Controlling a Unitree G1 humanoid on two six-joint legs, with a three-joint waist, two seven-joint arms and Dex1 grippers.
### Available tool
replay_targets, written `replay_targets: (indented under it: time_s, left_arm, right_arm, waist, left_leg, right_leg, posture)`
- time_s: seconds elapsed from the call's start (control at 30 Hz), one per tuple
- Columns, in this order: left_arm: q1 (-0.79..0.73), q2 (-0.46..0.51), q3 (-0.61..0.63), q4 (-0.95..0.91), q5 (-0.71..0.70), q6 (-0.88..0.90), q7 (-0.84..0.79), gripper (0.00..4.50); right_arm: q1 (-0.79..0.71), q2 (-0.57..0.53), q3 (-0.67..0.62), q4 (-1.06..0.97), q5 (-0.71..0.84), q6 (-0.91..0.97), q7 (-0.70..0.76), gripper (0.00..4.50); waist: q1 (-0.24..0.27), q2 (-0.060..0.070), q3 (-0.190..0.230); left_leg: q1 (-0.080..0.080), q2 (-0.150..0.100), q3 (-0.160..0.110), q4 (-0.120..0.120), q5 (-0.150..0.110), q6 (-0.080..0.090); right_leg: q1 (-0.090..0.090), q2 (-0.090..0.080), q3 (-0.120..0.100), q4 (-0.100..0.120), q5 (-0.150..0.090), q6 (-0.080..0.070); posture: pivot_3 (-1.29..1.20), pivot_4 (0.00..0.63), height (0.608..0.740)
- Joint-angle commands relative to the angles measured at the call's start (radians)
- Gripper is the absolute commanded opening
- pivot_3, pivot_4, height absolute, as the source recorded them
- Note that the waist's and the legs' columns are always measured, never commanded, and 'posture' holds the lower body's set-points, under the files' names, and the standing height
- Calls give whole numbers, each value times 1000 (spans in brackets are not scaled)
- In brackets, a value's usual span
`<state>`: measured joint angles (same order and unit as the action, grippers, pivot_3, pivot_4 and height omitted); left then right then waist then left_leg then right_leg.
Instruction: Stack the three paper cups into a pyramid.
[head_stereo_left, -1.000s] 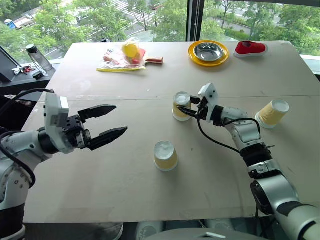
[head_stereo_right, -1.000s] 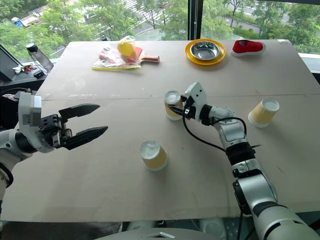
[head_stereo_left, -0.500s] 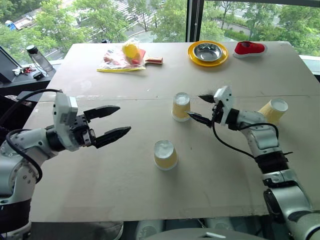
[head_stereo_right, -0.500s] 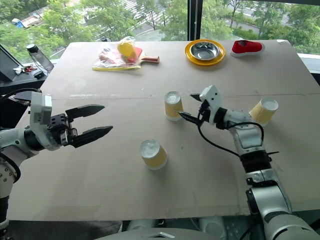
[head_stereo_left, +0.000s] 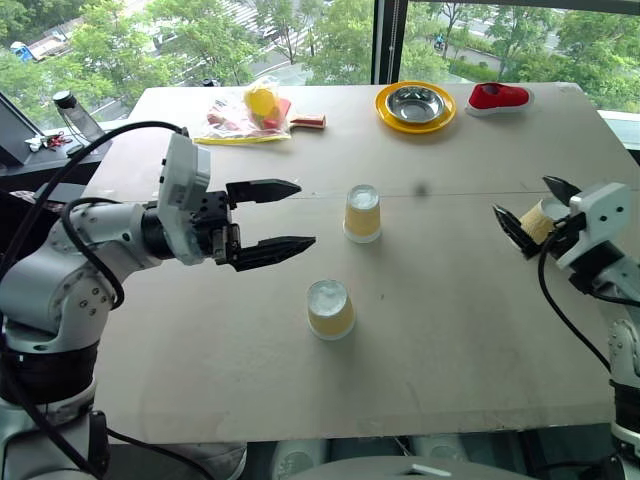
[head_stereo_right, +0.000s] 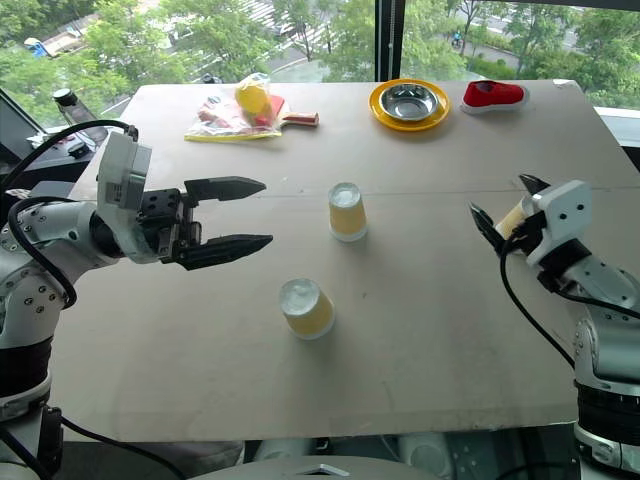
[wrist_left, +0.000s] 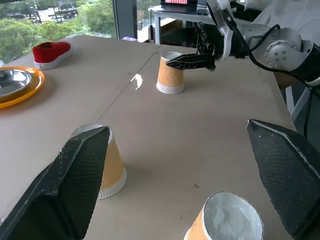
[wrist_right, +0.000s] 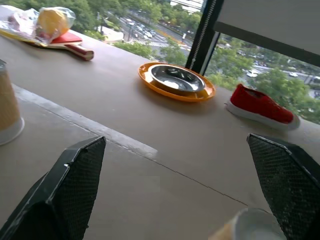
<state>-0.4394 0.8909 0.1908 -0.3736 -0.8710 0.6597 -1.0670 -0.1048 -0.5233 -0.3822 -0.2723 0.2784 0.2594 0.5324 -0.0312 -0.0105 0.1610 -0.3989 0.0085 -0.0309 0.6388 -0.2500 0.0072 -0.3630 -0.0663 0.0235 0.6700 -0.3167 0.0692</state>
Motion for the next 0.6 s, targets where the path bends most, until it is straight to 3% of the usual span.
replay_targets:
  time_s: [0.03,0.43,0.6]
  left_arm:
    - [-49,-10,-8,-10,-18,36,38,4500]
    - [-74,-2,-1,-57,-34,121,94,4500]
    - [-74,6,14,-78,-57,141,108,4500]
  right_arm:
    - [18,16,-42,-4,-2,-21,-58,4483]
    - [-82,108,-68,195,32,-50,-204,4483]
    - [-114,107,-56,256,68,-44,-185,4483]
  waist:
    - [-7,0,0]
    - [-7,0,0]
    - [-7,0,0]
  left_leg:
    - [1,0,1,0,0,0]
    - [1,1,2,3,0,-1]
    - [1,1,2,3,1,-1]
  right_leg:
    - [0,1,1,1,0,0]
    - [0,2,3,3,0,0]
    - [0,2,4,3,0,0]
  posture:
    - [0,150,740]
    - [0,150,740]
    - [0,150,740]
